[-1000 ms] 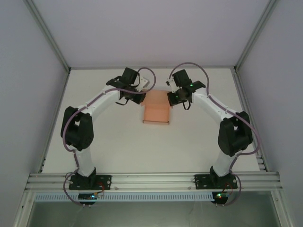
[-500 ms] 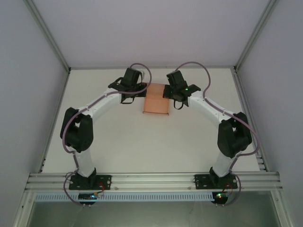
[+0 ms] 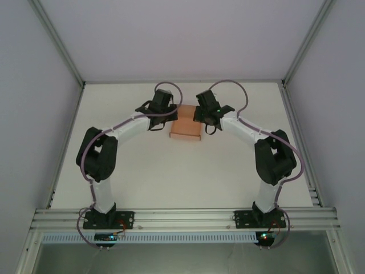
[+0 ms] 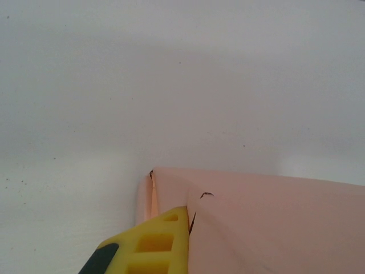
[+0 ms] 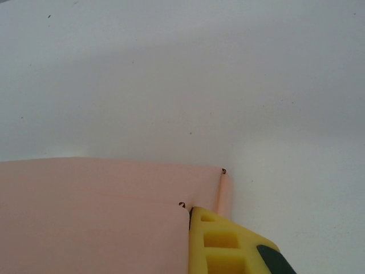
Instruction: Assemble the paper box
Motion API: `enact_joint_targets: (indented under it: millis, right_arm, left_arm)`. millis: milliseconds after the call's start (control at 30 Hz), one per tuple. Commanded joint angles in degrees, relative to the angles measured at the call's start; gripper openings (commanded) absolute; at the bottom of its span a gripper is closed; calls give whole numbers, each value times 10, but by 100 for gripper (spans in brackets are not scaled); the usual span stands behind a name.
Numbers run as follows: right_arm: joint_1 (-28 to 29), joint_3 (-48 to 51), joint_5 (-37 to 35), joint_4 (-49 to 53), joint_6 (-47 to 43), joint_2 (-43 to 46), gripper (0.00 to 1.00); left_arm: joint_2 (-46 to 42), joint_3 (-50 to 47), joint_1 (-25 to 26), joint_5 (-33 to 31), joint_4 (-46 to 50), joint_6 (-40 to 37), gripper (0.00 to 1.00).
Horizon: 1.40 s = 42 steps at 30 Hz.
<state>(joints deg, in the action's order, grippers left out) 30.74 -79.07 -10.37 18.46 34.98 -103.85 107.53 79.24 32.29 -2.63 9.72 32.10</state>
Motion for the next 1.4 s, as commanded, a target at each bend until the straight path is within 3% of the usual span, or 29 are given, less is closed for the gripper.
enact_joint_targets:
  millis: [0, 300, 500, 633, 833, 933, 967, 1133, 1367]
  right_arm:
    - [9, 11, 7, -51, 12, -8, 0]
    - [23, 99, -35, -101, -46, 24, 0]
    - [35, 147, -54, -125, -68, 46, 0]
    - [41, 161, -60, -135, -78, 51, 0]
    - [52, 180, -78, -145, -91, 53, 0]
    - [57, 189, -86, -149, -99, 58, 0]
    - [59, 193, -89, -152, -103, 60, 0]
    - [67, 218, -94, -183, -122, 68, 0]
    - [85, 258, -110, -233, -142, 67, 2]
  left_arm:
    - [4, -34, 20, 16, -32, 11, 0]
    - [-51, -141, 35, 0, -79, -4, 3]
    - [-81, -158, 35, 9, -80, -13, 19]
    - [-107, -149, 35, 4, -68, -23, 43]
    - [-155, -155, 36, -21, -25, -31, 63]
    - [-202, -171, 35, -25, -12, -25, 96]
    - [-218, -173, 33, -27, -5, -23, 100]
    - [-241, -133, -11, -2, 69, 28, 99]
    - [-153, -95, -101, 183, 48, 74, 100]
